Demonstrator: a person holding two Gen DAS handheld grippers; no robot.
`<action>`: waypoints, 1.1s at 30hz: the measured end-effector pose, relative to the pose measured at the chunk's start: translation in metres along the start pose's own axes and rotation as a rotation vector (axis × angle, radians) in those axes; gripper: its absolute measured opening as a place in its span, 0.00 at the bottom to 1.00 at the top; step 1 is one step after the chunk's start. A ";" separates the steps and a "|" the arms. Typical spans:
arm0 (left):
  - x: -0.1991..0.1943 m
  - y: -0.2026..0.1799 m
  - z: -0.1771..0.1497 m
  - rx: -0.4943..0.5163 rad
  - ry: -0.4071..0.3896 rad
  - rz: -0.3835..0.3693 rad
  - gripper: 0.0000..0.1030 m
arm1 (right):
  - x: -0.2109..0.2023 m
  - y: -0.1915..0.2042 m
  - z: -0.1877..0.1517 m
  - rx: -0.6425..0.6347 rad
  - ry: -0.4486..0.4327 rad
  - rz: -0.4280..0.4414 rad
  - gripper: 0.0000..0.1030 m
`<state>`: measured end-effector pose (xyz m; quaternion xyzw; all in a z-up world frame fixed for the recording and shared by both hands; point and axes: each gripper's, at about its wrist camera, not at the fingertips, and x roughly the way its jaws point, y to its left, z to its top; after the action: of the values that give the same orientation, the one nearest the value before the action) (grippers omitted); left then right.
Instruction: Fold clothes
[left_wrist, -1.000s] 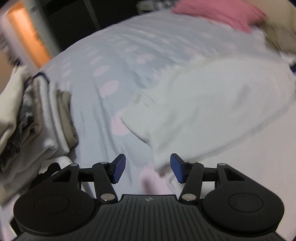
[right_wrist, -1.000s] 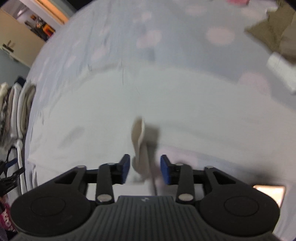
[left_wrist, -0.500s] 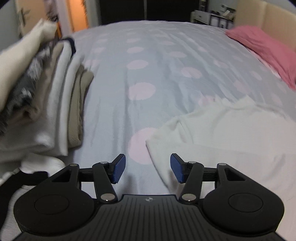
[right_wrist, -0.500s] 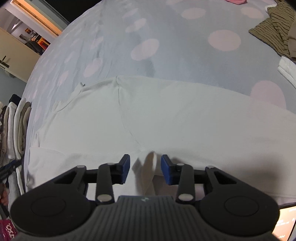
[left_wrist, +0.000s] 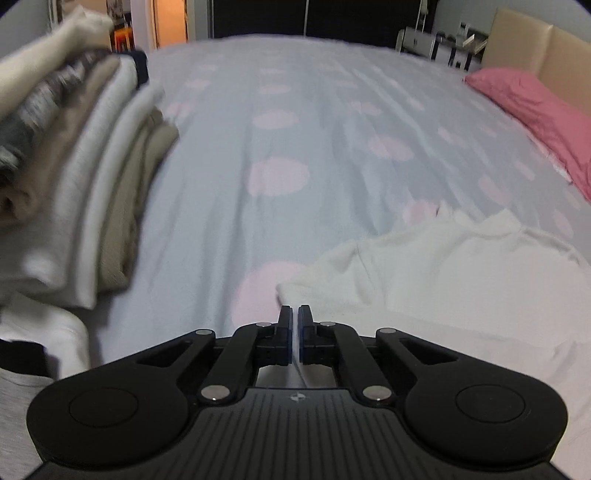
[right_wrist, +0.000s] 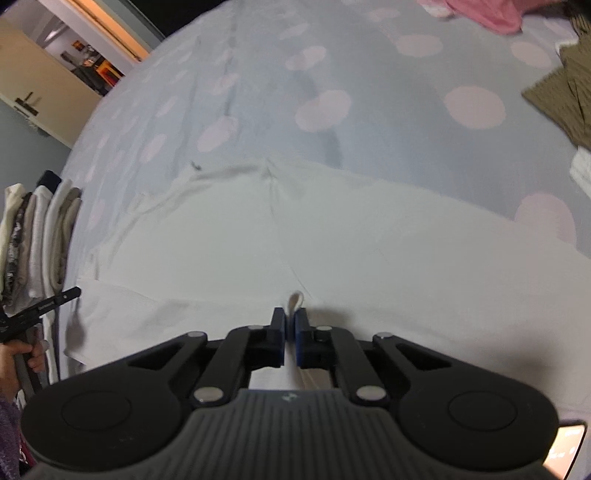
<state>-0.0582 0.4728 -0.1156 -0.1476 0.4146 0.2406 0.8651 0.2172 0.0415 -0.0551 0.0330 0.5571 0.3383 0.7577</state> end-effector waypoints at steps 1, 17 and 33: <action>-0.005 0.001 0.002 -0.004 -0.018 -0.003 0.01 | -0.004 0.001 0.003 -0.007 -0.016 0.004 0.06; -0.012 0.007 0.011 0.002 -0.074 0.040 0.01 | 0.020 0.000 0.042 0.027 -0.143 -0.077 0.06; -0.062 -0.006 -0.043 0.233 0.026 0.002 0.20 | 0.021 0.012 0.030 -0.026 -0.125 -0.129 0.27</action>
<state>-0.1165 0.4301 -0.0930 -0.0489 0.4512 0.1898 0.8707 0.2412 0.0717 -0.0556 0.0082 0.5053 0.2934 0.8115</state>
